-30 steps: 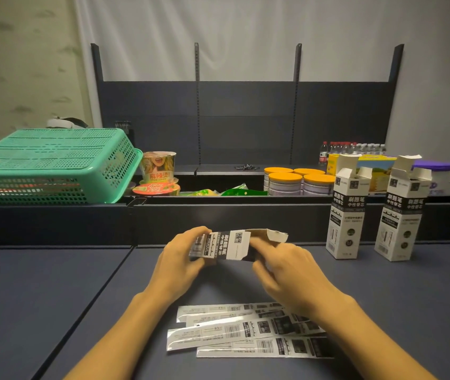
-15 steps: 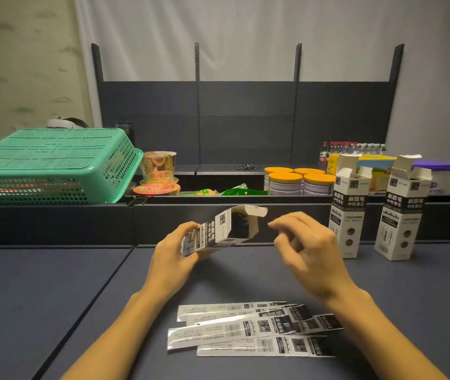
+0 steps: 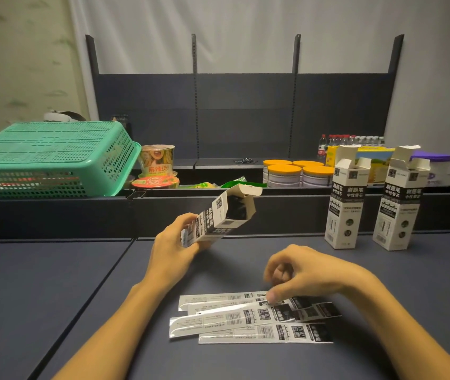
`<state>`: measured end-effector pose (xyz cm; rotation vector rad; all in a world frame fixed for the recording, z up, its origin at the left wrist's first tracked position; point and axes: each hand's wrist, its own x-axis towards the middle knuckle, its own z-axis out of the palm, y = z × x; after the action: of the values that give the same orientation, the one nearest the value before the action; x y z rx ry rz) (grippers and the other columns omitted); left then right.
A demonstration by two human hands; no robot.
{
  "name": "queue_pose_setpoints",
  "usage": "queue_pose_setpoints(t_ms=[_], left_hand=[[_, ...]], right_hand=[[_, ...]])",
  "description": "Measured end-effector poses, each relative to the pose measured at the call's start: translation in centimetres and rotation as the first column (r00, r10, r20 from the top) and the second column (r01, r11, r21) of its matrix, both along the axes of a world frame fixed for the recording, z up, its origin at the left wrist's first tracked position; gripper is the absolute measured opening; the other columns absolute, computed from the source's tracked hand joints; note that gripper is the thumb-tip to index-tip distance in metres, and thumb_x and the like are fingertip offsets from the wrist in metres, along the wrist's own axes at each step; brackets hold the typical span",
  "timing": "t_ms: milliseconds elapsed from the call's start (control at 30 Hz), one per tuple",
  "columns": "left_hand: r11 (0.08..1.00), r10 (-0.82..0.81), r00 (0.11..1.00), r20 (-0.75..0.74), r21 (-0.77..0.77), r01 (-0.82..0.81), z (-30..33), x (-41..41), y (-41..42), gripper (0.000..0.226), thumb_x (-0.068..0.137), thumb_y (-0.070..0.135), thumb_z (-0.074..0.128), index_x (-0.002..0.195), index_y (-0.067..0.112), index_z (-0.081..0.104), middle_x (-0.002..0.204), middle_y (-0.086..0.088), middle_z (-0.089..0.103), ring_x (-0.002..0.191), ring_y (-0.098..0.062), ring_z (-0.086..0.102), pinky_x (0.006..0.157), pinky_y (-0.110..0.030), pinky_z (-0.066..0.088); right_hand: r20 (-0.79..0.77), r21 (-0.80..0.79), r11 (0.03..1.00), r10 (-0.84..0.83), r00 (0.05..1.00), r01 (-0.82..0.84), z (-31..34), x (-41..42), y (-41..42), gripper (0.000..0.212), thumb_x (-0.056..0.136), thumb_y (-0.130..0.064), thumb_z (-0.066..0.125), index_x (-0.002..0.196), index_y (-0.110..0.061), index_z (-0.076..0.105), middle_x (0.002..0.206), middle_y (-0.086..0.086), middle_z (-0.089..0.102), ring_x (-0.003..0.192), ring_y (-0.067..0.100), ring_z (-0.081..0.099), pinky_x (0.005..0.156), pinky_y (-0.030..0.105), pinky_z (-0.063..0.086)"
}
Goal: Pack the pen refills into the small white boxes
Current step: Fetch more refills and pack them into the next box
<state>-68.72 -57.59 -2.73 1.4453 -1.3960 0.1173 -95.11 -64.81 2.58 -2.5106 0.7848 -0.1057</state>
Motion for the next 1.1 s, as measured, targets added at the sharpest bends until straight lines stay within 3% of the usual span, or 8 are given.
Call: queue_pose_setpoints(t_ms=[100,267,500,633,700,833,933,1100], left_hand=[[1.000,0.007,1.000,0.002,-0.002,-0.007,-0.2,0.1,-0.1,0.049,0.076,0.017,0.079,0.119,0.029,0.056,0.114,0.012,0.065,0.103,-0.008,0.060,0.084,-0.018,0.050],[1.000,0.003,1.000,0.000,-0.003,-0.003,-0.2,0.0,-0.1,0.050,0.077,0.015,0.078,0.120,0.027,0.056,0.116,0.008,0.064,0.104,-0.011,0.060,0.085,-0.025,0.052],[1.000,0.004,1.000,0.008,-0.011,-0.004,-0.1,0.1,-0.2,0.050,0.076,0.013,0.079,0.117,0.030,0.056,0.112,0.010,0.065,0.100,-0.008,0.060,0.083,-0.022,0.051],[1.000,0.004,1.000,-0.012,-0.013,-0.004,-0.1,0.3,-0.2,0.050,0.075,0.015,0.080,0.116,0.031,0.056,0.110,0.012,0.065,0.099,-0.005,0.061,0.082,-0.019,0.050],[1.000,0.004,1.000,-0.020,-0.014,-0.004,-0.1,0.3,-0.2,0.050,0.075,0.015,0.080,0.115,0.032,0.056,0.108,0.014,0.066,0.098,-0.004,0.061,0.081,-0.021,0.051],[1.000,-0.006,1.000,-0.031,-0.020,0.005,-0.2,0.3,-0.2,0.049,0.074,0.014,0.081,0.114,0.031,0.058,0.108,0.015,0.066,0.098,-0.003,0.061,0.083,-0.021,0.051],[1.000,-0.003,0.999,-0.038,-0.011,0.003,-0.1,0.3,-0.2,0.050,0.075,0.017,0.081,0.117,0.028,0.058,0.110,0.014,0.065,0.099,-0.003,0.060,0.082,-0.021,0.051],[1.000,0.005,0.998,-0.056,-0.010,-0.005,0.0,0.3,-0.2,0.050,0.075,0.017,0.080,0.118,0.027,0.057,0.110,0.015,0.065,0.100,-0.002,0.060,0.081,-0.015,0.049]], right_hand=[[-0.014,0.041,0.998,0.040,0.999,-0.039,0.5,-0.5,-0.1,0.033,0.070,-0.049,0.081,0.091,-0.028,0.067,0.081,0.003,0.059,0.070,0.006,0.051,0.067,0.030,0.046],[-0.134,0.056,0.996,0.083,0.987,-0.076,0.6,-0.2,0.8,0.040,0.068,-0.047,0.083,0.093,-0.022,0.067,0.071,-0.009,0.051,0.060,0.004,0.045,0.055,0.017,0.037],[-0.166,0.048,0.998,0.047,0.985,-0.039,0.2,0.3,1.0,0.035,0.075,-0.044,0.079,0.091,-0.014,0.068,0.071,-0.010,0.061,0.061,0.003,0.055,0.056,0.014,0.042],[0.036,0.121,0.991,0.057,0.998,-0.061,0.5,0.0,0.9,0.025,0.080,-0.035,0.077,0.083,-0.011,0.068,0.068,-0.001,0.059,0.063,0.007,0.050,0.060,0.020,0.042],[0.226,0.195,0.976,0.049,0.973,-0.095,0.9,-0.2,0.9,0.020,0.083,-0.027,0.075,0.088,-0.009,0.069,0.082,0.009,0.069,0.071,0.011,0.057,0.067,0.025,0.046],[0.619,0.464,0.858,-0.136,0.774,-0.220,2.1,-0.2,1.9,0.021,0.087,-0.013,0.064,0.096,0.003,0.055,0.104,0.029,0.067,0.077,0.030,0.069,0.059,0.031,0.053],[0.729,0.553,0.781,-0.284,0.622,-0.291,3.0,-0.4,2.6,0.020,0.086,-0.013,0.057,0.099,0.001,0.051,0.099,0.034,0.066,0.079,0.037,0.071,0.060,0.032,0.060],[0.840,0.522,0.782,-0.402,0.363,-0.342,4.2,-1.4,2.7,0.019,0.086,-0.016,0.052,0.099,-0.002,0.051,0.096,0.029,0.070,0.074,0.032,0.073,0.062,0.030,0.061]])
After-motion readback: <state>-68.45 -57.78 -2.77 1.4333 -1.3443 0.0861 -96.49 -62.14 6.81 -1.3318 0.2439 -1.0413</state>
